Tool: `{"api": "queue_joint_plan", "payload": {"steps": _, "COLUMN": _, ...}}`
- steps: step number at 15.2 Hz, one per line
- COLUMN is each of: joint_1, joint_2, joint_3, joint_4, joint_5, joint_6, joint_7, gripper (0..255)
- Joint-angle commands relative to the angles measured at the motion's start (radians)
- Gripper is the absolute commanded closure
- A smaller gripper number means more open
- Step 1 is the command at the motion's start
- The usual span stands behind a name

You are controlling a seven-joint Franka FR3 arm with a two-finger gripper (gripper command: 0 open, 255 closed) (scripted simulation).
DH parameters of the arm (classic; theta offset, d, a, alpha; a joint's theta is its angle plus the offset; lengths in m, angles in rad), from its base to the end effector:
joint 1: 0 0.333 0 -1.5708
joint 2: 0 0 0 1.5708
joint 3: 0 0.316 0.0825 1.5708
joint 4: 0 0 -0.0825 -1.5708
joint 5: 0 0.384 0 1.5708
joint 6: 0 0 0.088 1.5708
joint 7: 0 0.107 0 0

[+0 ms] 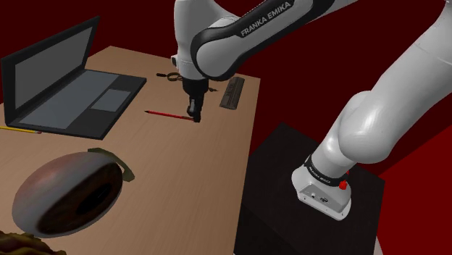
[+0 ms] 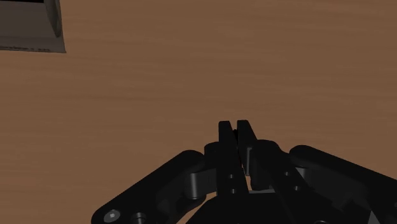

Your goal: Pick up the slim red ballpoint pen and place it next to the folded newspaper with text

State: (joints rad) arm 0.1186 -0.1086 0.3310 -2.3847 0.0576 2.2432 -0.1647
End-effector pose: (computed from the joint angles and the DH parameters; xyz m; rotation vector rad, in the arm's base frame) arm 0.4300 0.2093 0.3573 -3.0085 -0.8897 0.0612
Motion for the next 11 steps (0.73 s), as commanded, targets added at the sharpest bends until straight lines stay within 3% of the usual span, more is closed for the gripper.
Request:
{"api": "queue_joint_plan", "payload": {"steps": 1, "joint_1": -0.001, "joint_2": 0.014, "joint_3": 0.0, "joint_4": -0.012, "joint_5": -0.005, "joint_6": 0.025, "joint_7": 0.001, "gripper": 255}}
{"api": "queue_joint_plan", "payload": {"steps": 8, "joint_1": -0.001, "joint_2": 0.014, "joint_3": 0.0, "joint_4": -0.011, "joint_5": -0.005, "joint_6": 0.025, "joint_7": 0.002, "gripper": 255}}
{"api": "queue_joint_plan", "payload": {"steps": 9, "joint_1": -0.001, "joint_2": 0.014, "joint_3": 0.0, "joint_4": -0.011, "joint_5": -0.005, "joint_6": 0.025, "joint_7": 0.002, "gripper": 0}}
{"api": "queue_joint_plan", "payload": {"steps": 11, "joint_1": -0.001, "joint_2": 0.014, "joint_3": 0.0, "joint_4": -0.011, "joint_5": -0.005, "joint_6": 0.025, "joint_7": 0.002, "gripper": 0}}
